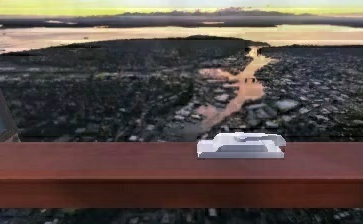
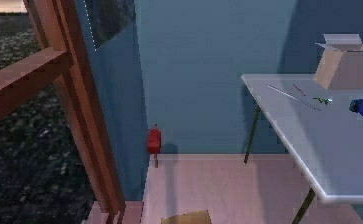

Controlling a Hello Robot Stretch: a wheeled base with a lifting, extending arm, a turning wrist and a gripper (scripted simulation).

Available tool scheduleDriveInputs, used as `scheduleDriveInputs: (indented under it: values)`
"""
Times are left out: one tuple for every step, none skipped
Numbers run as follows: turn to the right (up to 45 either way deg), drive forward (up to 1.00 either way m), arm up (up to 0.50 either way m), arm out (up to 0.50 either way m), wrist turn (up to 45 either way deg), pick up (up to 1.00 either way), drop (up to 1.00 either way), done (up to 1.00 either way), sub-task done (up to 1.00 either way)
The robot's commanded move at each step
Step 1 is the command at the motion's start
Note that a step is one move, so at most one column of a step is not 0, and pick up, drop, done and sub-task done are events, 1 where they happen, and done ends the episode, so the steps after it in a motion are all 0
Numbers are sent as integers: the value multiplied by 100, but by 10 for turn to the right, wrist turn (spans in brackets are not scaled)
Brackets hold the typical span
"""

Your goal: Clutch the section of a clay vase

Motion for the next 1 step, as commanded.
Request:
scheduleDriveInputs:
  values:
    - [0, 0, 24, 0, 0, 0, 0, 0, 0]
